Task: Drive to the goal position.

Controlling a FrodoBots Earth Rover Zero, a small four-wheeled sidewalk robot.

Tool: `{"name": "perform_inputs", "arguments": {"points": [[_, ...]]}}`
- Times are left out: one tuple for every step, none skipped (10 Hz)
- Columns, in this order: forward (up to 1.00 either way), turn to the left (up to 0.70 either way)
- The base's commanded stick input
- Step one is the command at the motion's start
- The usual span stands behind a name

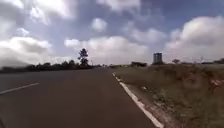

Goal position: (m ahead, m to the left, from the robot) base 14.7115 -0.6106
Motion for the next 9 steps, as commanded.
{"name": "perform_inputs", "arguments": {"points": [[1.00, 0.40], [1.00, 0.00], [1.00, 0.00], [1.00, 0.00], [1.00, 0.00], [1.00, 0.00], [1.00, 0.00], [1.00, 0.00], [1.00, 0.00]]}}
